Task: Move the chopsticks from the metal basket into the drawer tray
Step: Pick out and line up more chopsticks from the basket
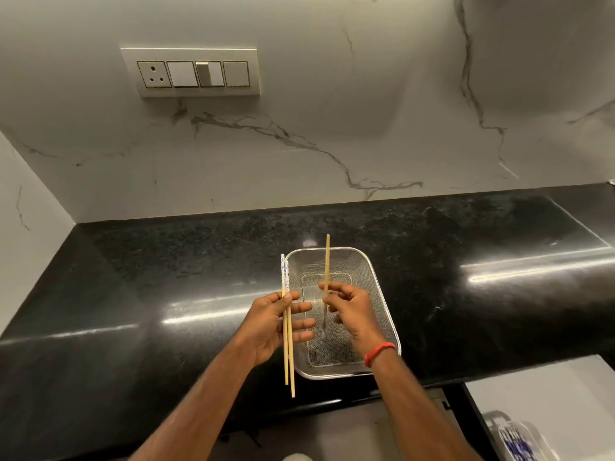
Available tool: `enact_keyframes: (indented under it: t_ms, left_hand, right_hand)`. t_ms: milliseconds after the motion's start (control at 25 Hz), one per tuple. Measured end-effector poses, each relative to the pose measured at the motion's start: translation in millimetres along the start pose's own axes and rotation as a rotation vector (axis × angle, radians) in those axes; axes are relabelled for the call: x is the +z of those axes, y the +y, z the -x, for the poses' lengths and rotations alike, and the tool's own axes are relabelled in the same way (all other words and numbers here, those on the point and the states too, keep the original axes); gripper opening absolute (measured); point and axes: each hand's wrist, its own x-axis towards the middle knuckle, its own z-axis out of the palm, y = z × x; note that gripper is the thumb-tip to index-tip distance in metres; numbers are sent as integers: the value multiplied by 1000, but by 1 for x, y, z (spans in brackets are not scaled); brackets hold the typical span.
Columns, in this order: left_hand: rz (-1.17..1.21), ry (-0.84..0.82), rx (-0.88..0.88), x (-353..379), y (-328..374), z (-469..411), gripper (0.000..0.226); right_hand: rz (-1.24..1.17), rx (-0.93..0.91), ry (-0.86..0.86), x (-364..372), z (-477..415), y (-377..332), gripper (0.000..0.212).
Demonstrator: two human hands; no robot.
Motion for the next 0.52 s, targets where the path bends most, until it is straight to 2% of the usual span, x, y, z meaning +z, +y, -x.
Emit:
enact_keyframes:
  t_ms: [160,240,320,520]
  left_hand:
    - [11,-73,-18,10,-3,-3,23]
    - [23,-112,-34,20,-7,-6,22]
    - [37,-132,-43,28,-10,-7,19]
    - [16,-214,-36,39,-16,-9,17]
  right_hand:
    - [211,-249,-103,-11,23,-22,28]
    - [376,-282,-103,-7,32,-20,20]
    - [520,-308,-35,-5,39,-15,18]
    - [519,-294,40,-17,48,-11,17]
